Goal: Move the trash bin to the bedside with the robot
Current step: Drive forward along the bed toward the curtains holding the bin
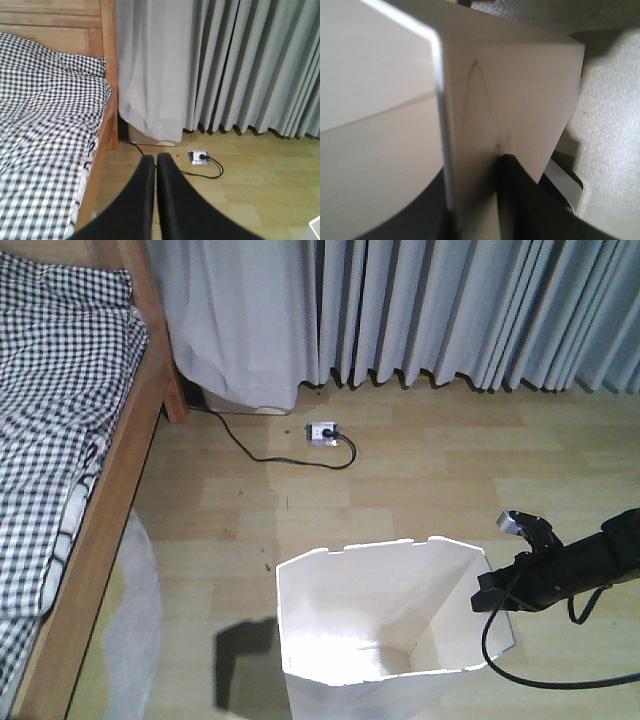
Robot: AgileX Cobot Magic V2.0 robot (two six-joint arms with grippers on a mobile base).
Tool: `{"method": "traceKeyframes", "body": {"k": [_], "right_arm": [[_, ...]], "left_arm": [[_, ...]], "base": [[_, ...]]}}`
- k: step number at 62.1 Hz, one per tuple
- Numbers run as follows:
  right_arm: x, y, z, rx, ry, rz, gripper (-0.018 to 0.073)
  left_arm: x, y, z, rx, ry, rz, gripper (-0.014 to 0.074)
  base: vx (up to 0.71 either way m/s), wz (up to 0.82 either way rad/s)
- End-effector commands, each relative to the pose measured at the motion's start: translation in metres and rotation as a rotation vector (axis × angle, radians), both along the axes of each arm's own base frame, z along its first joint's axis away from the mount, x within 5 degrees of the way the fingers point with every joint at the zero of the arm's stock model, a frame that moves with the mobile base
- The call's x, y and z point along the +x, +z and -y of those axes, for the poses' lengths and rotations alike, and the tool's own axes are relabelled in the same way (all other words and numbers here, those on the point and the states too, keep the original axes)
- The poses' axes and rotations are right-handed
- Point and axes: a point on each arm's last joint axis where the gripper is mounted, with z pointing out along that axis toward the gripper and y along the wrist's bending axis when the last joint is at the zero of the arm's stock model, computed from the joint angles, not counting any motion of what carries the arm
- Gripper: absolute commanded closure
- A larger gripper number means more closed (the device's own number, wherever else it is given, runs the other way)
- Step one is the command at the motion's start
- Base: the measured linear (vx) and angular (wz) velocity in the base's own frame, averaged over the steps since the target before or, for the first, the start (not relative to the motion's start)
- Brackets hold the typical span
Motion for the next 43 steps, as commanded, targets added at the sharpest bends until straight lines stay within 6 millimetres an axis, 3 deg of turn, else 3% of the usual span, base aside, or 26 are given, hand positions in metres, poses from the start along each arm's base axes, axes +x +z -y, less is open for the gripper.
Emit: {"method": "traceKeyframes", "body": {"k": [1, 43], "right_arm": [[0.0087, 0.0334, -0.0125, 0.204, 0.008, 0.050, 0.0562], [0.0087, 0.0334, -0.0125, 0.204, 0.008, 0.050, 0.0562]], "left_arm": [[0.0006, 0.0005, -0.0002, -0.010, 0.004, 0.063, 0.0602], [0.0006, 0.0005, -0.0002, -0.010, 0.004, 0.063, 0.0602]], "base": [[0.33, -0.01], [0.29, -0.01]]}}
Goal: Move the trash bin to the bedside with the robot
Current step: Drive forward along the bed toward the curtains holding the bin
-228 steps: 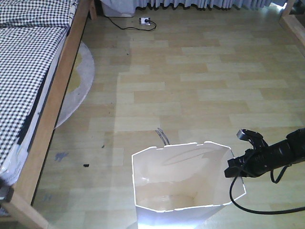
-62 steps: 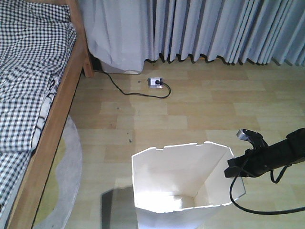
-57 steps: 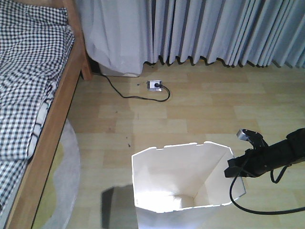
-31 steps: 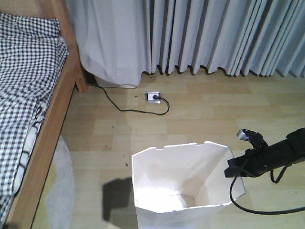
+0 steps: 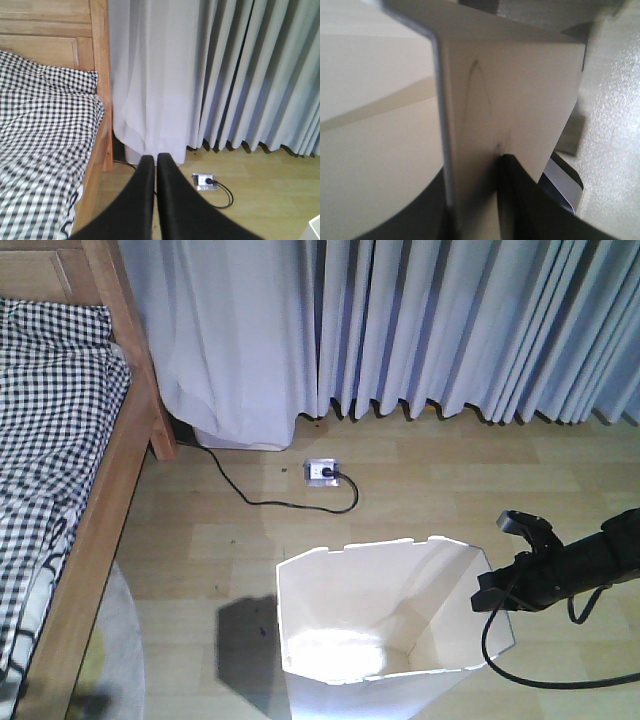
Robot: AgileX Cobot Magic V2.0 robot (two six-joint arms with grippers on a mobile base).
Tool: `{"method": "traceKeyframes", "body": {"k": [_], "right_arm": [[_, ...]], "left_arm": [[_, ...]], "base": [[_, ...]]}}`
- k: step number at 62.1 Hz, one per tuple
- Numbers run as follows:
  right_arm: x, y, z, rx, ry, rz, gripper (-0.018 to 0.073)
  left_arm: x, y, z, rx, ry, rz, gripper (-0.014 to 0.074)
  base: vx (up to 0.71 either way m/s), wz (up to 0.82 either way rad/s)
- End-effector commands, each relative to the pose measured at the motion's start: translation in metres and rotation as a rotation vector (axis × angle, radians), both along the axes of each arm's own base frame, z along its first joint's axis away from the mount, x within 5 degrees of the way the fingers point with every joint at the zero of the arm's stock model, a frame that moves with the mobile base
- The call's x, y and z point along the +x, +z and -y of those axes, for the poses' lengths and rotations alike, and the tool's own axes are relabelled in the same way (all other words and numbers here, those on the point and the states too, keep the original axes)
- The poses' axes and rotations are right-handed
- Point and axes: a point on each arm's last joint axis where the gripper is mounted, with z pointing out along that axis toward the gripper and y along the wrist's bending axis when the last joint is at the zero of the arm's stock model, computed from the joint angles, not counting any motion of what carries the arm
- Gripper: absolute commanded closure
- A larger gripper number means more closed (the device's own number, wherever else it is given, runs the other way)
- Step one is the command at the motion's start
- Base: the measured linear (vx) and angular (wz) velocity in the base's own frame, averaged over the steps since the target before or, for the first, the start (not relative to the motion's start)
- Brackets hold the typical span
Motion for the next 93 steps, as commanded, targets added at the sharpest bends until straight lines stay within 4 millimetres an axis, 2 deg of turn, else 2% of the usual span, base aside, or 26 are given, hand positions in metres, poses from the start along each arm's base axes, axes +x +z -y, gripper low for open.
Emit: {"method": "traceKeyframes", "body": {"k": [1, 93], "right_arm": [[0.0087, 0.0334, -0.0125, 0.204, 0.008, 0.050, 0.0562], [0.0087, 0.0334, -0.0125, 0.204, 0.007, 0.050, 0.0562]], "left_arm": [[0.0006, 0.0005, -0.0002, -0.010, 0.004, 0.063, 0.0602], [0.0006, 0.0005, -0.0002, -0.010, 0.004, 0.063, 0.0602]], "base": [[0.23, 0.01], [0.19, 0.00]]}}
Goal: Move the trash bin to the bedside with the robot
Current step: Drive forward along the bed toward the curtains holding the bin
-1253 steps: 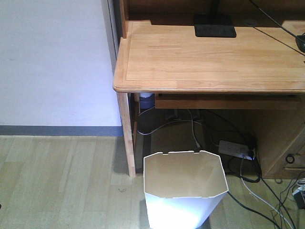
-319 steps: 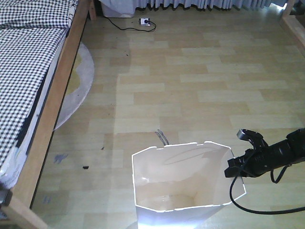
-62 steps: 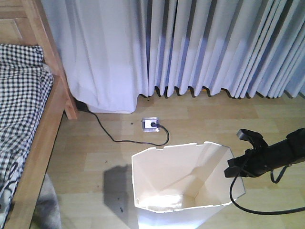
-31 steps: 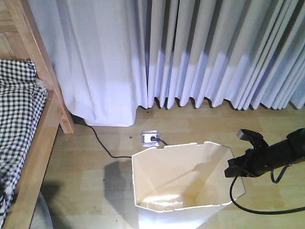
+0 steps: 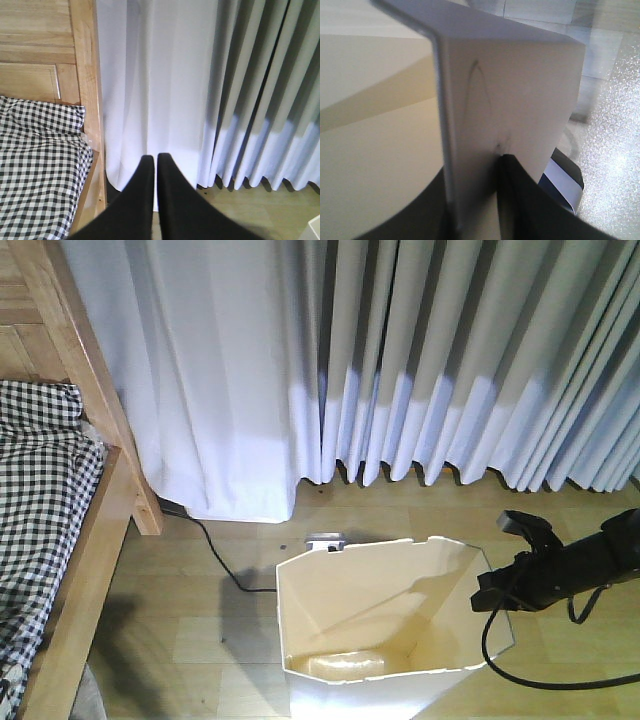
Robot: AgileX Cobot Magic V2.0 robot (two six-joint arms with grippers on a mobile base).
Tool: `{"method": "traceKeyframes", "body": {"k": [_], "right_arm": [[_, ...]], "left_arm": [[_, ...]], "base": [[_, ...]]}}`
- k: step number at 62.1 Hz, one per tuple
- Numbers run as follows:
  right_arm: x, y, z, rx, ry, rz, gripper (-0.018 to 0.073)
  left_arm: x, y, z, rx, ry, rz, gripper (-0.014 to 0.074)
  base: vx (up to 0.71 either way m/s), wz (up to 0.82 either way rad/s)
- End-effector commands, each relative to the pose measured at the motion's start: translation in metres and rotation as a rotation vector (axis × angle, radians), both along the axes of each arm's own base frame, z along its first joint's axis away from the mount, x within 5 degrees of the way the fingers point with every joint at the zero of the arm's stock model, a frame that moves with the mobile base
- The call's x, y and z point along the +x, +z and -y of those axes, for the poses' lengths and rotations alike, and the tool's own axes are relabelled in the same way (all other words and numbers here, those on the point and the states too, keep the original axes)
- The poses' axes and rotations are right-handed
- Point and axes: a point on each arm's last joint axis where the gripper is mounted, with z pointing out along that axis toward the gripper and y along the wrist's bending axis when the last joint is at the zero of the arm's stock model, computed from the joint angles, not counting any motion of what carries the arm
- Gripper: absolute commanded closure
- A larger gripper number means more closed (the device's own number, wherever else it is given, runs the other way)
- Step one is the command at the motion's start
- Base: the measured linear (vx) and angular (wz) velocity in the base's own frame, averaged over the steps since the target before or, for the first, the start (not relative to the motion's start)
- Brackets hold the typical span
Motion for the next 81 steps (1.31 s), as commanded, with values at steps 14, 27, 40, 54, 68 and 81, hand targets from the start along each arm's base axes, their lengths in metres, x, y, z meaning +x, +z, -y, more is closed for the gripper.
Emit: {"method": "traceKeyframes", "body": {"k": [14, 27, 40, 54, 68, 81], "right_arm": [[0.009, 0.033, -0.012, 0.202, 0.003, 0.051, 0.0562], [0.009, 0.033, -0.012, 0.203, 0.004, 0.051, 0.0562], [0.009, 0.033, -0.012, 0.203, 0.003, 0.051, 0.0562], [0.010, 0.034, -0.012, 0.209, -0.027, 0.040, 0.0562], [0.022, 0.030, -0.004, 0.132, -0.096, 0.063, 0.0562], [0.049, 0.008, 0.007, 0.101, -0.119, 0.007, 0.0562]], "left_arm": [[0.001, 0.001, 0.000, -0.010, 0.004, 0.063, 0.0602], [0.001, 0.001, 0.000, -0.010, 0.004, 0.063, 0.0602], [0.001, 0.001, 0.000, -0.010, 0.004, 0.063, 0.0602], [0.001, 0.001, 0.000, -0.010, 0.004, 0.063, 0.0602], [0.001, 0.001, 0.000, -0.010, 0.004, 0.063, 0.0602], [0.001, 0.001, 0.000, -0.010, 0.004, 0.063, 0.0602]], "base": [[0.04, 0.03], [0.01, -0.01], [0.00, 0.00], [0.00, 0.00], [0.00, 0.00], [0.00, 0.00]]}}
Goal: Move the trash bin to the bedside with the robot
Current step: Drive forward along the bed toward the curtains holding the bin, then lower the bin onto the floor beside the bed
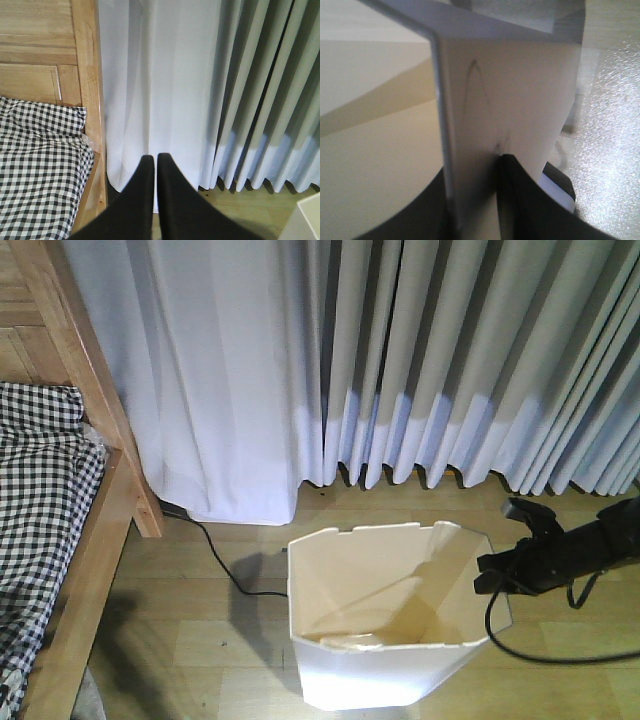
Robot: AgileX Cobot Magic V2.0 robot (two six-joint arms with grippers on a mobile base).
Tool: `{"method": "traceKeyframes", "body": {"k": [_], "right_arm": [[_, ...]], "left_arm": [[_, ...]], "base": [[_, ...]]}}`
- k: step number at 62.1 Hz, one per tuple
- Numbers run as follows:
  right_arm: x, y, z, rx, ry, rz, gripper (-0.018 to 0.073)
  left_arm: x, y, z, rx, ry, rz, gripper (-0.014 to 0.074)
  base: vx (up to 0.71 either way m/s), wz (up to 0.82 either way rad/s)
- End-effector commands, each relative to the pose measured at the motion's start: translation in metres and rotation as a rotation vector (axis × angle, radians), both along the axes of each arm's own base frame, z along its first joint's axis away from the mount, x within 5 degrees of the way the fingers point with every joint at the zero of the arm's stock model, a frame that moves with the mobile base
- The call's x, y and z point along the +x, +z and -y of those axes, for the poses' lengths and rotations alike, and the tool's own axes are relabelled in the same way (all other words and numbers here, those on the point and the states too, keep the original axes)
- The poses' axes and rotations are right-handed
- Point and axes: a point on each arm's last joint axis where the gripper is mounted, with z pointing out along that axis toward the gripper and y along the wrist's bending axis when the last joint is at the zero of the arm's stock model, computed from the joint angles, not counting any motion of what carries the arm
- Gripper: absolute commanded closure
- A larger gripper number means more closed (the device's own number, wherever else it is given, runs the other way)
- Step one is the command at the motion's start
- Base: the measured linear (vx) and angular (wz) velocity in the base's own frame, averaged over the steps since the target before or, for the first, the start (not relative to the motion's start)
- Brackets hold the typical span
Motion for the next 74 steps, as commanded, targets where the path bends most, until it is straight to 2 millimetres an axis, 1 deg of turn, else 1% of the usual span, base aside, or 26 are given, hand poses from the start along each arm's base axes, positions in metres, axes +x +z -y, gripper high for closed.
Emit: {"method": "traceKeyframes", "body": {"k": [1, 10, 19, 35, 45, 55, 59, 64, 74], "right_arm": [[0.021, 0.017, -0.004, 0.150, -0.027, 0.006, 0.0562], [0.040, -0.004, 0.002, 0.132, -0.024, -0.001, 0.0561], [0.061, -0.027, 0.010, 0.100, -0.058, -0.007, 0.0558], [0.088, -0.058, 0.016, 0.108, -0.052, 0.016, 0.0552], [0.099, -0.083, 0.008, 0.102, -0.023, 0.022, 0.0548], [0.111, -0.100, -0.003, 0.102, -0.015, 0.038, 0.0547], [0.115, -0.107, -0.002, 0.100, -0.027, 0.034, 0.0546], [0.114, -0.119, -0.003, 0.106, -0.039, 0.015, 0.0544], [0.114, -0.137, -0.004, 0.116, -0.037, 0.014, 0.0540]], "left_arm": [[0.001, 0.001, 0.000, -0.010, 0.004, 0.063, 0.0602], [0.001, 0.001, 0.000, -0.010, 0.004, 0.063, 0.0602], [0.001, 0.001, 0.000, -0.010, 0.004, 0.063, 0.0602], [0.001, 0.001, 0.000, -0.010, 0.004, 0.063, 0.0602], [0.001, 0.001, 0.000, -0.010, 0.004, 0.063, 0.0602], [0.001, 0.001, 0.000, -0.010, 0.004, 0.063, 0.0602], [0.001, 0.001, 0.000, -0.010, 0.004, 0.063, 0.0602], [0.001, 0.001, 0.000, -0.010, 0.004, 0.063, 0.0602], [0.001, 0.001, 0.000, -0.010, 0.004, 0.063, 0.0602]], "base": [[0.00, 0.00], [0.00, 0.00], [0.00, 0.00], [0.00, 0.00], [0.00, 0.00], [0.00, 0.00], [0.00, 0.00], [0.00, 0.00], [0.00, 0.00]]}}
